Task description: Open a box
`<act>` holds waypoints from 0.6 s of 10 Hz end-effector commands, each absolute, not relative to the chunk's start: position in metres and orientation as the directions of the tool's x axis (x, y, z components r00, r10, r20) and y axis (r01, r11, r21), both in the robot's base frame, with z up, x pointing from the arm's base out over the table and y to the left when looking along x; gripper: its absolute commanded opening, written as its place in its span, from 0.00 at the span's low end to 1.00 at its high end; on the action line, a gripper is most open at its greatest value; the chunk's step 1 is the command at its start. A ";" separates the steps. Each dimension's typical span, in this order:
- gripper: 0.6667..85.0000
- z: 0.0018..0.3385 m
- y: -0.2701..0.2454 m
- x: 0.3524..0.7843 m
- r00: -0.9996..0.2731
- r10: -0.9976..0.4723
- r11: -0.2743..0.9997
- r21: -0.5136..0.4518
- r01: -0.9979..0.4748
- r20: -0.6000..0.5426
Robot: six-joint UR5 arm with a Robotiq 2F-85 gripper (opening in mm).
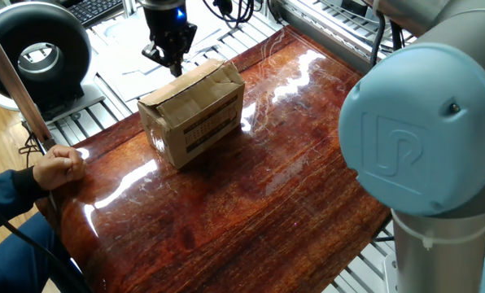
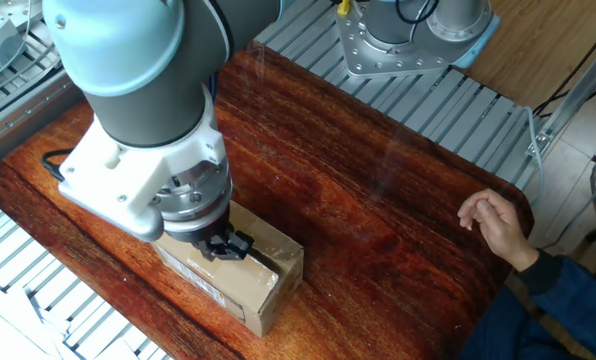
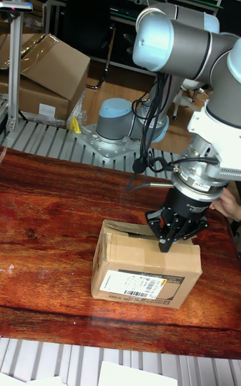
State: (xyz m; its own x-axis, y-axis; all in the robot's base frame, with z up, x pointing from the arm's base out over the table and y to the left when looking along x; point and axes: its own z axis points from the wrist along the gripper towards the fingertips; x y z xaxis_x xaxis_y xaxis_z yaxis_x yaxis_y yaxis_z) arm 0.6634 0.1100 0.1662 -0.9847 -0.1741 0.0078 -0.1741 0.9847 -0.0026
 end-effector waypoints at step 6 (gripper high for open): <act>0.00 0.146 0.102 0.645 -0.982 -0.190 0.981 0.042 -0.190 0.010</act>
State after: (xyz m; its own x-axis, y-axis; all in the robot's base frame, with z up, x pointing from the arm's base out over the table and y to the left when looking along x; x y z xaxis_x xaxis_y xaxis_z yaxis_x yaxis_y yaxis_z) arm 0.6497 0.1006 0.1495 -0.9818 -0.1893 0.0112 -0.1891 0.9818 0.0191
